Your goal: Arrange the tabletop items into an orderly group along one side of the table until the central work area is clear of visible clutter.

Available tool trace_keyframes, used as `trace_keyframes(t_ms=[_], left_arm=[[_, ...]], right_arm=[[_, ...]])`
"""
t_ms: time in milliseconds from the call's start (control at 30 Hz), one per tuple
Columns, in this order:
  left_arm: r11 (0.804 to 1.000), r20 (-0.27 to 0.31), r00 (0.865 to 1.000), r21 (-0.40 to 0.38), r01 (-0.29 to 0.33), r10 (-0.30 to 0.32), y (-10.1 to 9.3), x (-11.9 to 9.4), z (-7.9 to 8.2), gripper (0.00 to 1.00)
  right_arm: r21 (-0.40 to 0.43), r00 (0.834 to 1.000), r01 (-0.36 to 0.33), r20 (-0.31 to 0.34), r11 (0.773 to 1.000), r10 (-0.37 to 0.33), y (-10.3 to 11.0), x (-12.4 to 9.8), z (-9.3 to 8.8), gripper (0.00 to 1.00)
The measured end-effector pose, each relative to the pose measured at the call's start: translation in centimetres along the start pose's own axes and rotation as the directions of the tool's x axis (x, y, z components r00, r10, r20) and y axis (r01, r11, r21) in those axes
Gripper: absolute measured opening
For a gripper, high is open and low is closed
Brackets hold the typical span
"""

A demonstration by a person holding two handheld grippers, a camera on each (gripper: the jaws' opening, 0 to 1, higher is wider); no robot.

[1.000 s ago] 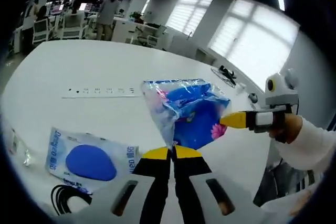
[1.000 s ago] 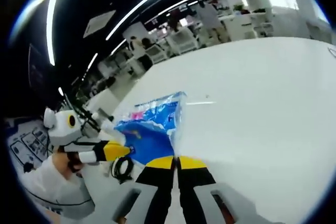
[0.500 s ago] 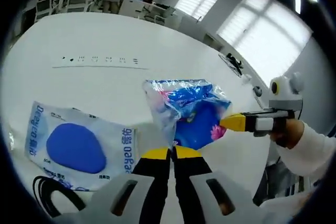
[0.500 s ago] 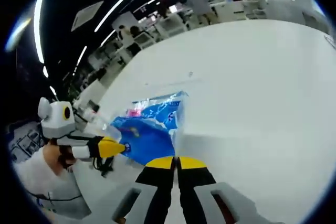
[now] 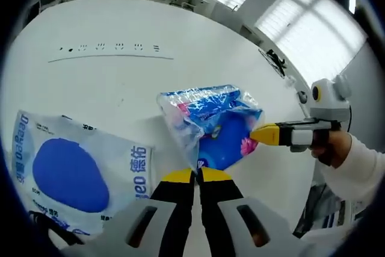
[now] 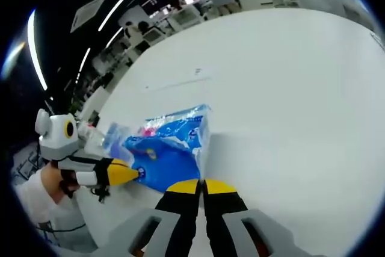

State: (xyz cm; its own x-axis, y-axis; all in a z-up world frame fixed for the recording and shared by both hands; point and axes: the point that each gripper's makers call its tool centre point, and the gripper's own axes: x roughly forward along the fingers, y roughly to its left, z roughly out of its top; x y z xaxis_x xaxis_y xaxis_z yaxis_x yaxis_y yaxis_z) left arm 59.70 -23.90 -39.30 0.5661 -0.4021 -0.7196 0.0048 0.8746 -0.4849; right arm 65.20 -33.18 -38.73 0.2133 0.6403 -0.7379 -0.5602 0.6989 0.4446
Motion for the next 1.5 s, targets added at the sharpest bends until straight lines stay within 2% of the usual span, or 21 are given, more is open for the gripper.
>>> trace_keyframes(t_ms=[167, 400, 933, 1033, 1100, 1167, 1200, 1333, 1400, 1500], left_arm=[[1.0, -0.015, 1.0, 0.006, -0.011, 0.011, 0.4, 0.7, -0.1, 0.0], [1.0, -0.036, 0.999, 0.002, -0.031, 0.031, 0.9, 1.4, -0.9, 0.01], [0.999, -0.063, 0.997, 0.006, -0.04, 0.04, 0.7, 1.3, -2.0, 0.04], [1.0, -0.071, 0.997, 0.007, -0.029, 0.03, 0.5, 1.2, -2.2, 0.07], [0.999, -0.072, 0.997, 0.014, -0.032, 0.032, 0.5, 0.9, -2.2, 0.09], [0.999, -0.069, 0.997, 0.018, -0.031, 0.033, 0.4, 0.7, -2.1, 0.1], [0.999, -0.066, 0.997, 0.023, -0.031, 0.033, 0.2, 0.6, -2.1, 0.12], [0.997, -0.046, 0.998, 0.076, -0.027, 0.031, -0.5, 0.0, -1.7, 0.19], [0.995, -0.039, 0.999, 0.093, -0.024, 0.028, -1.0, -0.4, -1.5, 0.26], [0.991, -0.019, 0.999, 0.132, -0.035, 0.038, -1.4, -1.0, -1.4, 0.44]], right_arm=[[0.006, 1.0, 0.0, -0.013, 1.0, 0.001, -0.5, 0.4, -0.8, 0.0], [0.01, 1.0, -0.001, -0.024, 1.0, 0.001, -1.3, 1.4, -0.9, 0.0], [-0.027, 1.0, 0.018, -0.024, 0.999, -0.019, -1.5, 1.0, -2.0, 0.01], [-0.036, 1.0, 0.018, -0.014, 0.999, -0.019, -1.7, 1.3, -1.9, 0.05], [-0.086, 0.999, 0.031, 0.013, 0.996, -0.03, -1.7, 1.0, -1.7, 0.11], [-0.099, 0.999, 0.04, 0.016, 0.994, -0.038, -1.6, 0.6, -1.9, 0.19], [-0.112, 0.998, 0.047, 0.034, 0.993, -0.043, -1.9, 0.5, -1.4, 0.22], [-0.118, 0.997, 0.05, 0.06, 0.992, -0.044, -1.8, -0.1, -1.5, 0.33], [-0.117, 0.996, 0.044, 0.08, 0.992, -0.035, -1.4, -0.7, -1.4, 0.37], [-0.116, 0.995, 0.037, 0.101, 0.993, -0.025, -0.9, -1.7, -1.5, 0.42]])
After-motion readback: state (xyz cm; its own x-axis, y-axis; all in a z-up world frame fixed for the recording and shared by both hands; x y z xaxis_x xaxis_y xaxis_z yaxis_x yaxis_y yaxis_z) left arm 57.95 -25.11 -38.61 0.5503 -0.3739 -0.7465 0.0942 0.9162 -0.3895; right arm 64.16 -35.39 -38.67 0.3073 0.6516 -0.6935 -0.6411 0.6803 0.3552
